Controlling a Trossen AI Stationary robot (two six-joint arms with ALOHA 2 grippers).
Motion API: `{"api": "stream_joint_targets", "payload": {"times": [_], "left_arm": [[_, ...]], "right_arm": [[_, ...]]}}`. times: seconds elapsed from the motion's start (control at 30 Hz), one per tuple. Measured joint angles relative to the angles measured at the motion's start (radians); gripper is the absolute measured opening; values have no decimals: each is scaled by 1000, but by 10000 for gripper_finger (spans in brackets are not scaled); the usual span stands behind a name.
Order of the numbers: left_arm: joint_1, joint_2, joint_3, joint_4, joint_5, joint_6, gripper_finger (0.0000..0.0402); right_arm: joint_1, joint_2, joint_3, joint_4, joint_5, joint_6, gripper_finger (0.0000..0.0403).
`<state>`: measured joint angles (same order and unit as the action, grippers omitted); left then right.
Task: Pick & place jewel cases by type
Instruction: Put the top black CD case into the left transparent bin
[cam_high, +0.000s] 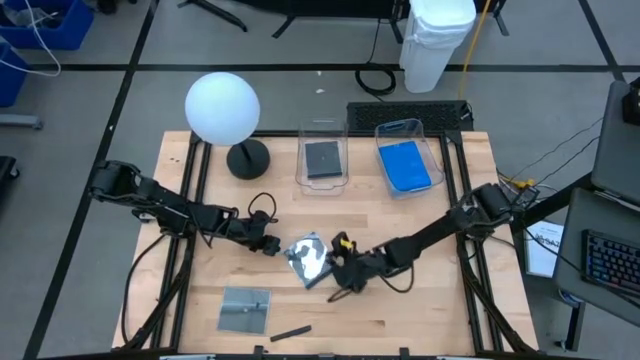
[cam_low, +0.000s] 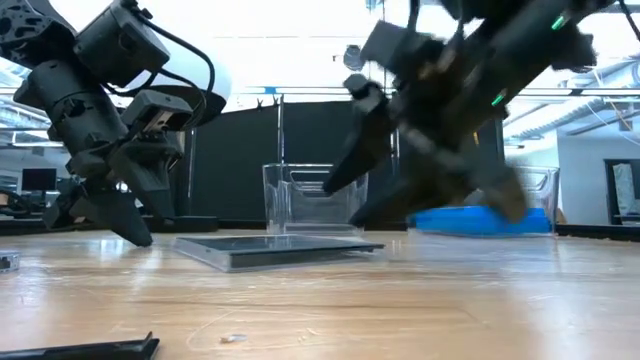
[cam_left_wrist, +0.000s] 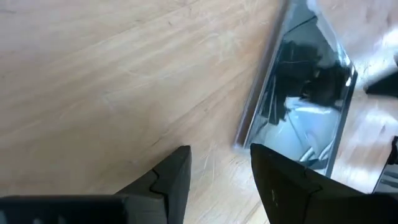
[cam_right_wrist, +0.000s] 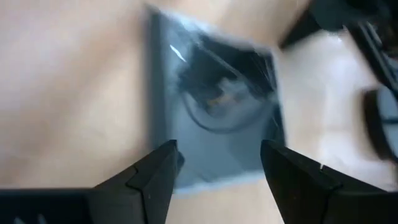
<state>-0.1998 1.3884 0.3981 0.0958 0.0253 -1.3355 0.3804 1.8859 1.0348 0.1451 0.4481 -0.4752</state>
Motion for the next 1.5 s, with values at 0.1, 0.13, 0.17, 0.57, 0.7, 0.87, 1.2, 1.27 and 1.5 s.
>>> {"api": "stream_joint_targets", "payload": {"times": [0.1,0.13,0.17,0.57,0.7,0.87,1.2,1.27,1.5], "left_arm": [[-4,0,0,5,-18,-5,174],[-5,0,0,8,-23,-5,174],[-5,0,0,8,-26,-4,174],[3,1,-1,9,-173,24,175],[25,2,-1,9,-191,45,175],[32,29,-1,40,-185,51,175],[34,210,0,317,-180,102,175],[33,210,0,318,-180,119,175],[33,163,-2,310,-165,149,175]], "right_arm": [[33,-15,2,-10,-65,62,224],[42,-14,2,-16,-80,84,224],[49,-13,1,-21,-93,101,224],[24,122,7,80,1,129,224],[4,135,6,102,81,131,224],[-26,136,5,135,99,128,224],[-107,135,1,137,27,111,224],[-106,135,1,142,31,112,224],[-87,140,2,207,-5,123,224]]}}
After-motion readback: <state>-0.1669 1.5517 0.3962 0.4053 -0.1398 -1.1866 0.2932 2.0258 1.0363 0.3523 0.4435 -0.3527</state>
